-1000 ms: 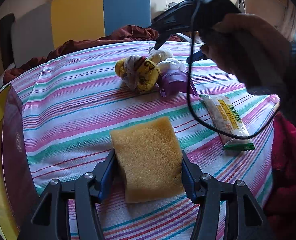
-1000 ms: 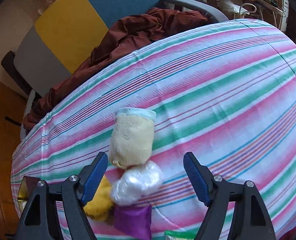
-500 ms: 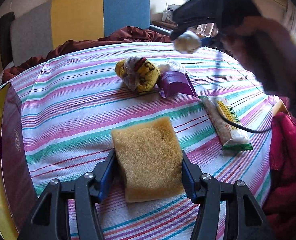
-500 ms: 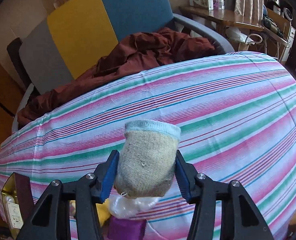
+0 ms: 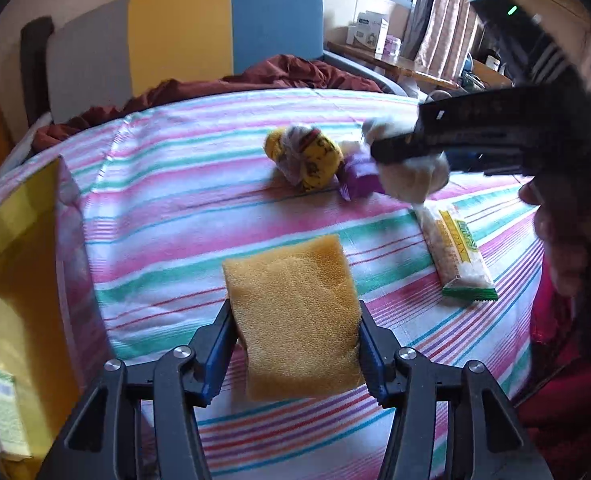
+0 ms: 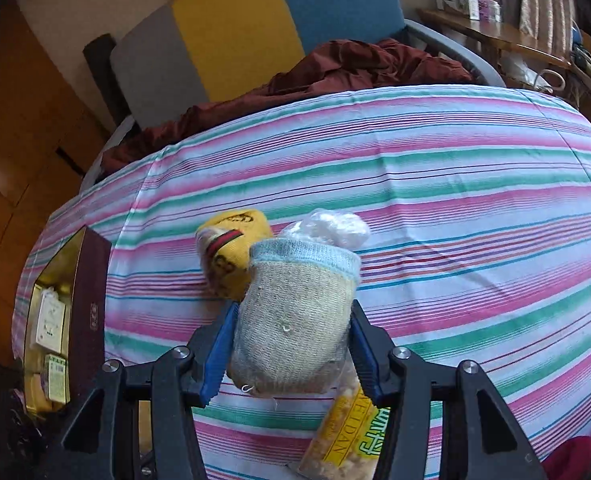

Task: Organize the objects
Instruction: 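Carry the yellow sponge into the tray and open the left gripper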

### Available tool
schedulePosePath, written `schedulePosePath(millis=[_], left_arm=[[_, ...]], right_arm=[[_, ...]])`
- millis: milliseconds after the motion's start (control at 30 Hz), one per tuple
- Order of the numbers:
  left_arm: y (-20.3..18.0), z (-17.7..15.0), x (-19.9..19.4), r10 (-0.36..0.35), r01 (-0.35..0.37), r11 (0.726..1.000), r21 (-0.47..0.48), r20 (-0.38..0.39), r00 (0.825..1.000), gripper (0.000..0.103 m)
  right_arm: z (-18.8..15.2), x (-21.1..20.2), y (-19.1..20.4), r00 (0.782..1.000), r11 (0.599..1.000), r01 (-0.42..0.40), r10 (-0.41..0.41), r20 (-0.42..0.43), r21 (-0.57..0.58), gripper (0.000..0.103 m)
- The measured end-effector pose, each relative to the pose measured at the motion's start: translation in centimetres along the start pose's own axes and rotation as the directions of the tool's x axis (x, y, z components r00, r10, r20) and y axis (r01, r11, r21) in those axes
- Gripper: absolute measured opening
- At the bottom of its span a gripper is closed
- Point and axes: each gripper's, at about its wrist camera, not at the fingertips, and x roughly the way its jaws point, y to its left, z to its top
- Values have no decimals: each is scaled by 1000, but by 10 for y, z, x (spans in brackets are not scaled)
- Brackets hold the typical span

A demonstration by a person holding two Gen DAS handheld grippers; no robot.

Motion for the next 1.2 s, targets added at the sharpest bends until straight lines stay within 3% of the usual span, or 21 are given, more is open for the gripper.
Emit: schedulePosePath(millis=[200,433,667,800,967,1200], left_arm=[[8,4,-36,34,-33,999,-15,64,997,56],[27,-5,-56,60,-56,996,-65,70,996,56],[72,-13,-75,55,-42,984,-175,71,996,56],[125,-13,-93,54,-21,948,-319,93,994,56],[196,-3,-101,48,-2,875,-483,82,995,56],[246,17,-76,93,-64,827,-559,23,995,57]], right_arm=[[-8,12,11,998,998,10,-13,-55,-67,54],[-13,21,16,995,993,38,-47,-87,-108,54],[-14,24,19,993,989,59,-72,-96,-135,54],[-14,23,20,993,988,69,-81,-89,-140,53],[-14,22,25,993,984,70,-84,-83,-165,53],[-13,22,27,994,981,59,-75,-78,-186,53]])
